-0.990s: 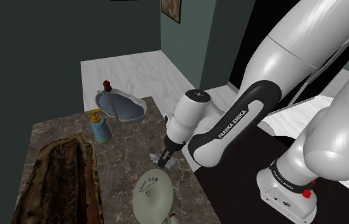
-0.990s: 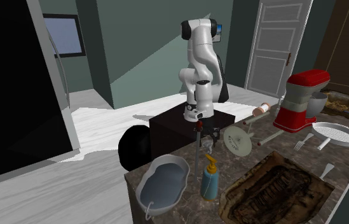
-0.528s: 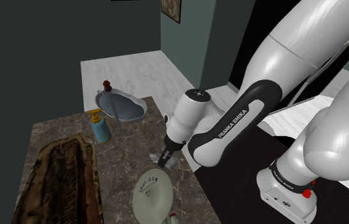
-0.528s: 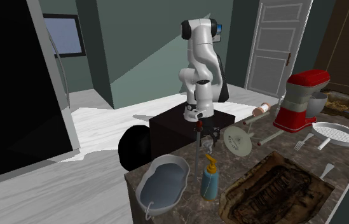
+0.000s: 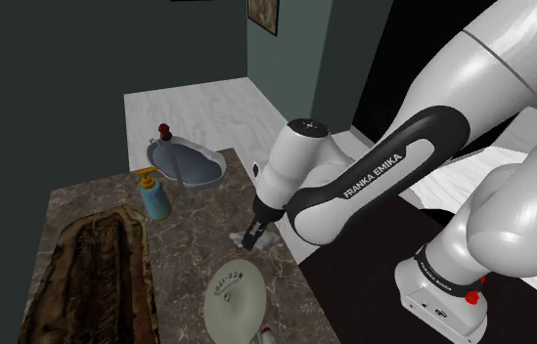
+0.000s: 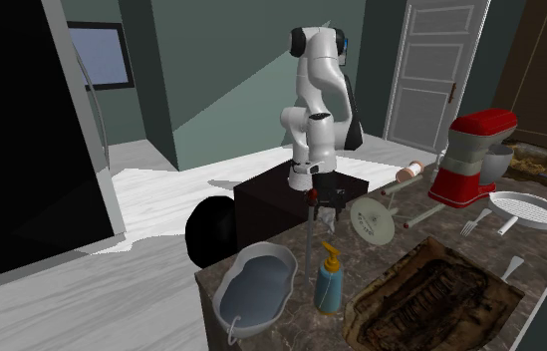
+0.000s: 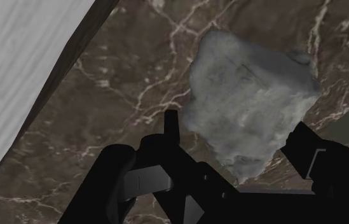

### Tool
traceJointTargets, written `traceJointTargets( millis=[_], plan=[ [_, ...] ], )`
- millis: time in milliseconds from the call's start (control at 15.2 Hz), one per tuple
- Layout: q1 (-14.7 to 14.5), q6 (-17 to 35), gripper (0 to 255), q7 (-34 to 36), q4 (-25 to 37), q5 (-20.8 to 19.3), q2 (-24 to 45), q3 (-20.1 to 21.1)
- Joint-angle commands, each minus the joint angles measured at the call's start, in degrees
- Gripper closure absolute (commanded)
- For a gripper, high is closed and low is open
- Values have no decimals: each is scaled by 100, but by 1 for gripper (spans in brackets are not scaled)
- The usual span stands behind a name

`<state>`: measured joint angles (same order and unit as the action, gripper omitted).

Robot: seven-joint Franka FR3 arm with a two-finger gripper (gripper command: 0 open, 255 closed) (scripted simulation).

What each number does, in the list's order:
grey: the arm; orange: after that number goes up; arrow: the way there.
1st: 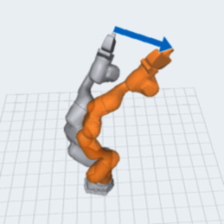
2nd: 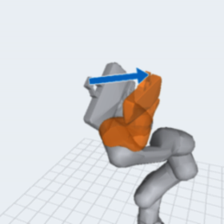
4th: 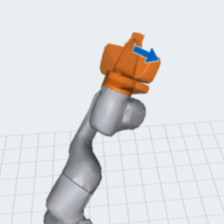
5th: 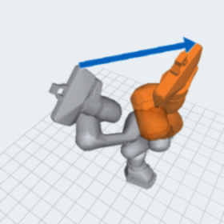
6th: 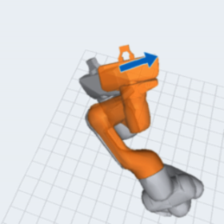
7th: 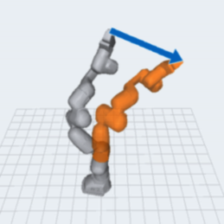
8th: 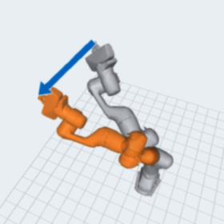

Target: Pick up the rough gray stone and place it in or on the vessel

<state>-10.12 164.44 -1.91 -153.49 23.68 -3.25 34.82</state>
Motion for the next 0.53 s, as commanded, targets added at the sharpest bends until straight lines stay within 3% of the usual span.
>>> traceJointTargets(
  millis=[0,462],
  plan=[
    [-23,-236,255,-68,21,126,-224,-21],
    [-90,-982,255,-121,138,290,-876,-143]
  ],
)
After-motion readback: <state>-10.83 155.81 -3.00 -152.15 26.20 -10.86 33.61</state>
